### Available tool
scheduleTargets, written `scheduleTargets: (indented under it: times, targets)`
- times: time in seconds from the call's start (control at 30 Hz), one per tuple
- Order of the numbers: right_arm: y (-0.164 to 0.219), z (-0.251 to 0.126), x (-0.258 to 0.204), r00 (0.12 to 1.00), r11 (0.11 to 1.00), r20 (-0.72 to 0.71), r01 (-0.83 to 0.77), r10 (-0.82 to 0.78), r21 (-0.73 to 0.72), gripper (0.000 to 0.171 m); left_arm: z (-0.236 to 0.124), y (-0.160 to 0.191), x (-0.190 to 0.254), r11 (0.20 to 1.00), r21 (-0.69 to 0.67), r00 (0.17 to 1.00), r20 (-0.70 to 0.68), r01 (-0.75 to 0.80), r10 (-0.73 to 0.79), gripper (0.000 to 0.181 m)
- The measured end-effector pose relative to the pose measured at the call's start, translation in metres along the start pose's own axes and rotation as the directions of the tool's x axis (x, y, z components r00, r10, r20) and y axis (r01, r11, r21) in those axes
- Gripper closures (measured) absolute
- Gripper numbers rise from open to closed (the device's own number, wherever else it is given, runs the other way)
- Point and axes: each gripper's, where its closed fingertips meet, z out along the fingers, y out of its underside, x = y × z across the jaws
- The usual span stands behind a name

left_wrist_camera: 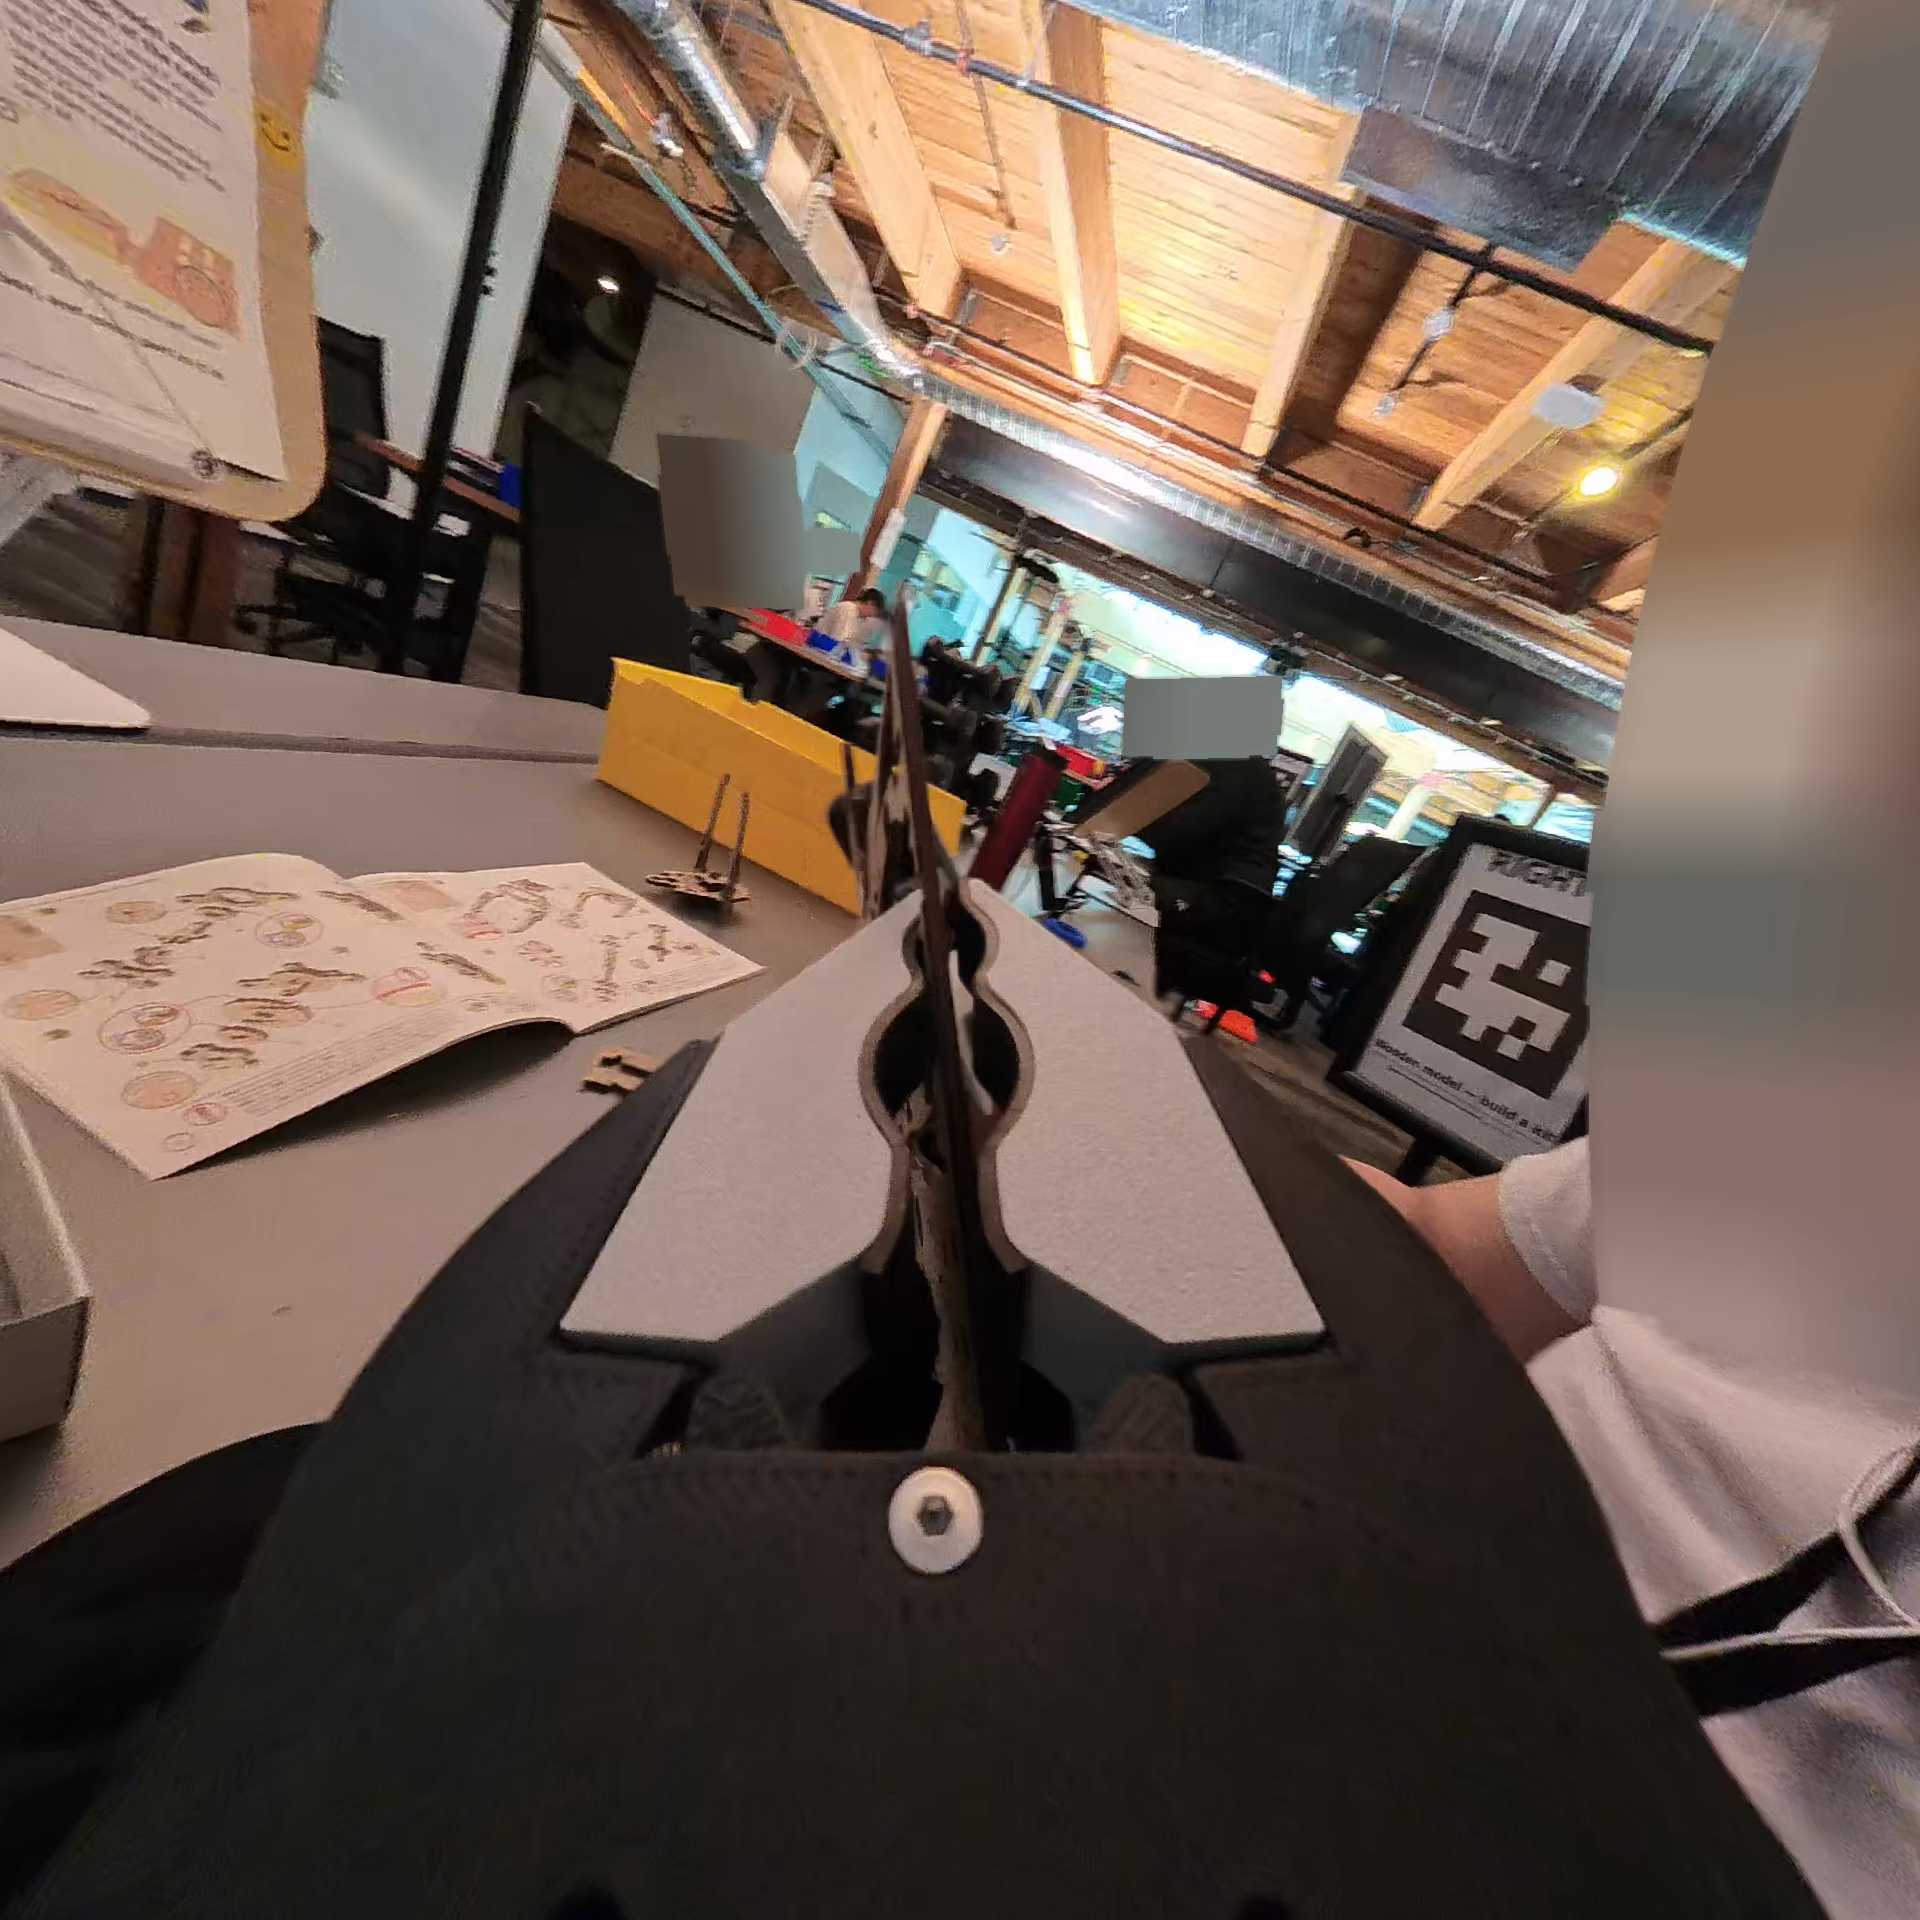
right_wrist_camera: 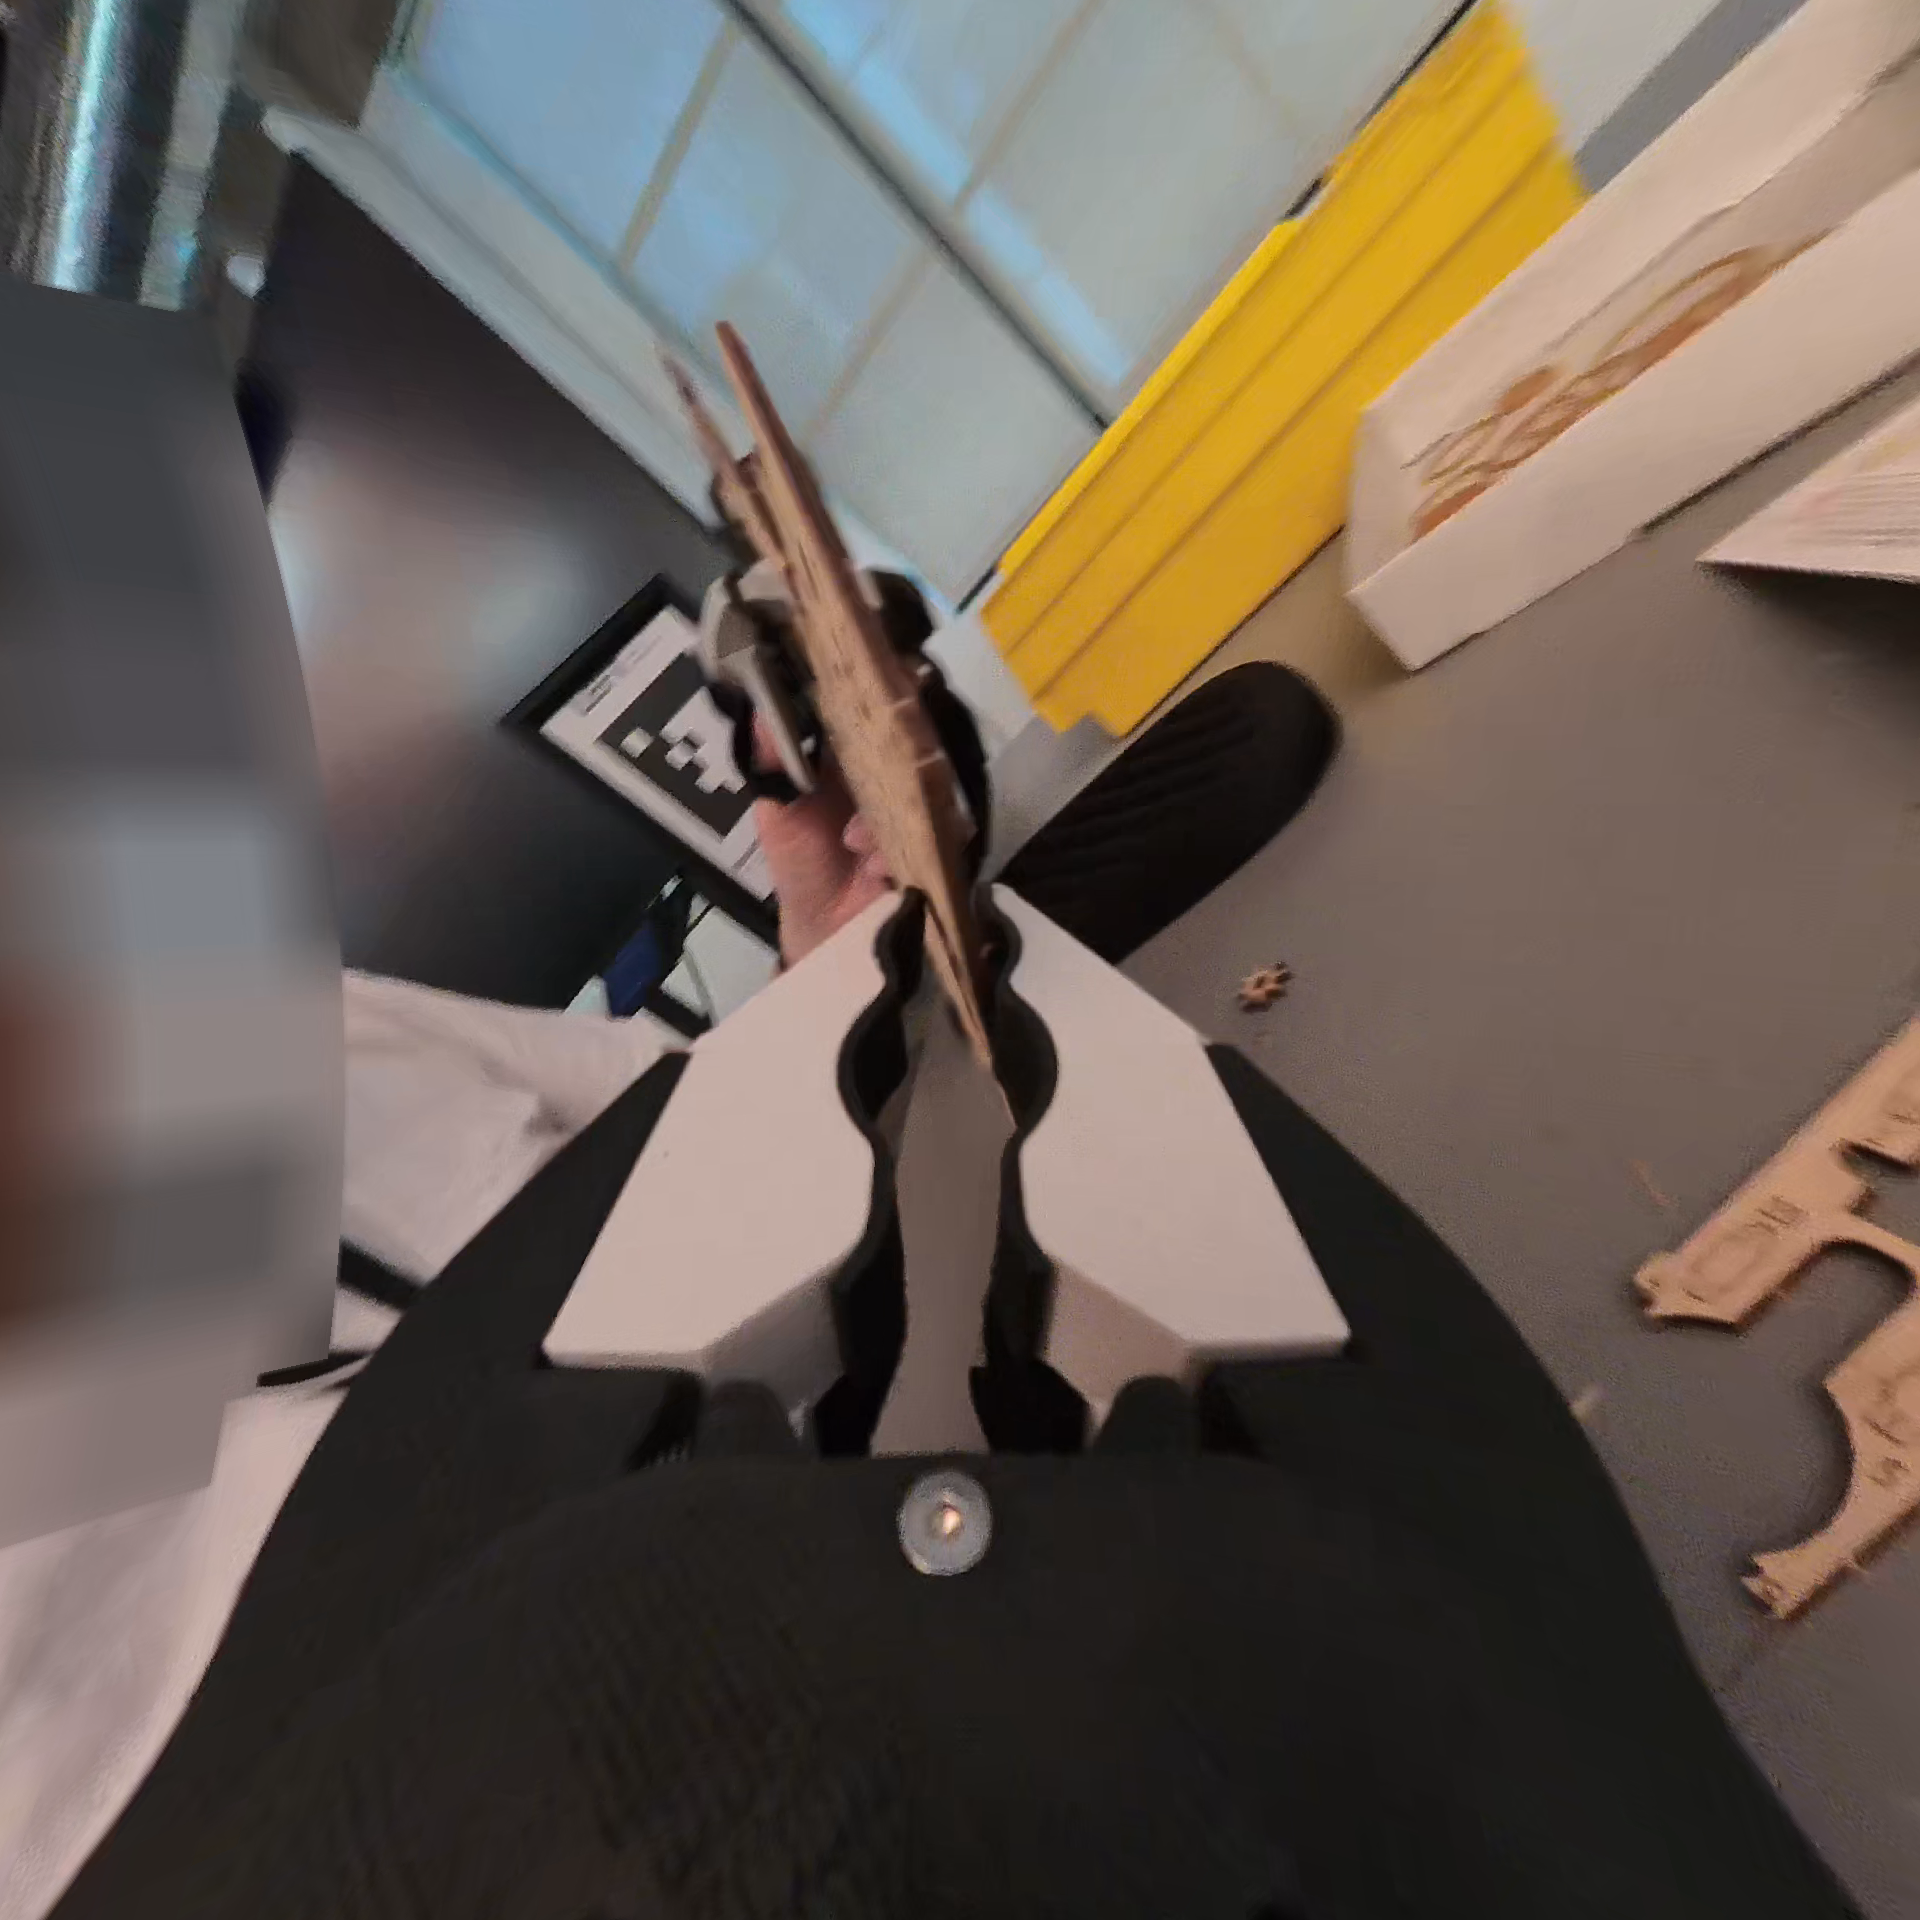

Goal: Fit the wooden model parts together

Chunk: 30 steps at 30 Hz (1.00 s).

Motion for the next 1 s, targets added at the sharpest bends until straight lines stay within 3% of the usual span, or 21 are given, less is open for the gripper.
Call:
scheduleTargets:
  times: [0.07, 0.13, 0.23, 0.3, 0.37, 0.47, 0.57, 0.67, 0.8, 0.9, 1.0]
  targets:
    - [0.006, -0.004, -0.015, 0.996, 0.997, 0.085, 0.001, 0.005, -0.074, 0.17, -0.005, 0.002, 0.003, 0.999, -0.028, 1.0, -0.009, 0.025, -0.025, 0.174]
    - [0.008, -0.01, -0.024, 0.991, 0.987, 0.118, -0.038, 0.057, -0.158, 0.17, -0.009, 0.009, 0.003, 0.991, -0.128, 0.999, -0.006, 0.041, -0.042, 0.148]
    - [0.011, -0.017, -0.025, 0.993, 0.941, 0.091, -0.043, 0.077, -0.335, 0.17, -0.008, 0.019, 0.015, 0.943, -0.326, 0.993, -0.063, 0.073, -0.099, 0.131]
    - [0.005, -0.018, -0.023, 0.992, 0.918, 0.073, -0.066, 0.102, -0.39, 0.17, -0.002, 0.017, 0.027, 0.902, -0.416, 0.977, -0.114, 0.119, -0.181, 0.103]
    - [-0.003, -0.017, -0.033, 0.981, 0.916, 0.146, -0.061, 0.128, -0.397, 0.17, 0.003, 0.019, 0.025, 0.862, -0.481, 0.967, -0.096, 0.161, -0.234, 0.114]
    - [-0.004, -0.014, -0.04, 0.966, 0.929, 0.24, -0.004, 0.099, -0.371, 0.169, 0.01, 0.04, 0.01, 0.832, -0.528, 0.978, -0.012, 0.17, -0.208, 0.113]
    - [0.012, -0.021, -0.025, 0.976, 0.909, 0.201, 0.011, 0.08, -0.416, 0.17, 0.01, 0.057, 0.007, 0.827, -0.524, 0.97, -0.005, 0.203, -0.242, 0.109]
    - [0.022, -0.032, -0.009, 0.987, 0.881, 0.135, -0.008, 0.082, -0.472, 0.171, 0.004, 0.044, 0.002, 0.869, -0.423, 0.957, -0.012, 0.256, -0.288, 0.109]
    - [0.024, -0.042, -0.008, 0.988, 0.813, 0.123, -0.002, 0.09, -0.582, 0.17, -0.005, 0.036, -0.022, 0.859, -0.466, 0.977, 0.085, 0.211, -0.194, 0.118]
    - [0.027, -0.046, -0.007, 0.99, 0.715, 0.118, 0.025, 0.081, -0.698, 0.171, 0.005, 0.056, -0.023, 0.723, -0.665, 0.981, 0.087, 0.186, -0.172, 0.119]
    - [0.029, -0.048, -0.004, 0.991, 0.619, 0.094, 0.013, 0.099, -0.785, 0.17, 0.014, 0.088, -0.009, 0.533, -0.823, 0.963, 0.058, 0.194, -0.262, 0.138]
